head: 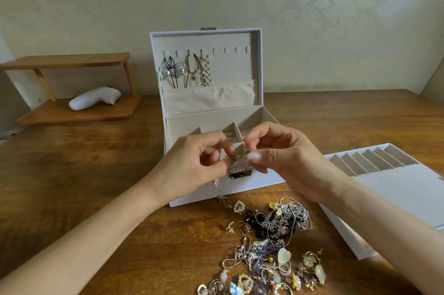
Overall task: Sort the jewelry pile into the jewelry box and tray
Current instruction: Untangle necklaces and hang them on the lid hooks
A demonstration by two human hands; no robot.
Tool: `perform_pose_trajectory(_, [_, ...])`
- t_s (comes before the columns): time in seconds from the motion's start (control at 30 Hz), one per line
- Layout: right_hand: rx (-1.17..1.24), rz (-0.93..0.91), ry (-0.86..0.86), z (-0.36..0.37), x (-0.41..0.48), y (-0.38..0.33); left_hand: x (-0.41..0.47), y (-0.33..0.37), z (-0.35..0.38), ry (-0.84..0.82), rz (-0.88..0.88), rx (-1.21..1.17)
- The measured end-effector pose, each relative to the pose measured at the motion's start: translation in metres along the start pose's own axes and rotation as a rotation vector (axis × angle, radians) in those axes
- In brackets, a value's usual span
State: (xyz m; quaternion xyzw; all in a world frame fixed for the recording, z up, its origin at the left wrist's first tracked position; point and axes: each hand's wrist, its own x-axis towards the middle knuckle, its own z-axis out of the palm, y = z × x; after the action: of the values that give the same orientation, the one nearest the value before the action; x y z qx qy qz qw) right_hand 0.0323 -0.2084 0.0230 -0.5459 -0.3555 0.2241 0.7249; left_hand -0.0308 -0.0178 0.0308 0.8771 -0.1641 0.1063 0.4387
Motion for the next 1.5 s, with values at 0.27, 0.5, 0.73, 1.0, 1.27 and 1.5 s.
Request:
perform_pose_trajectory(0.27, [-0.026, 0.057, 0.001, 0.007, -0.003, -0.002, -0.002, 0.003, 0.006, 0.036, -0.001, -0.103])
perform_pose_trajectory(0.5, [0.256, 0.026, -0.006, -0.003, 0.0, 0.0, 0.0, 0.006, -0.005, -0.09, -0.184, -0.696])
perform_pose_trajectory(0.73, [0.227, 0.074, 0.054, -0.01, 0.0, -0.001, 0.002, 0.009, -0.004, 0.011, -0.168, -0.467])
perform_pose_trajectory(1.0, [0.129, 0.128, 0.135, -0.005, 0.001, -0.004, 0.0, 0.009, -0.01, -0.036, -0.123, -0.242])
perform_pose_trajectory(1.27, [0.224, 0.101, 0.251, -0.008, 0.002, -0.009, 0.003, 0.002, -0.029, -0.029, -0.077, -0.899])
perform_pose_trajectory(1.5, [0.337, 0.067, 0.279, -0.015, 0.002, -0.011, 0.012, -0.009, -0.029, 0.216, -0.159, -1.139])
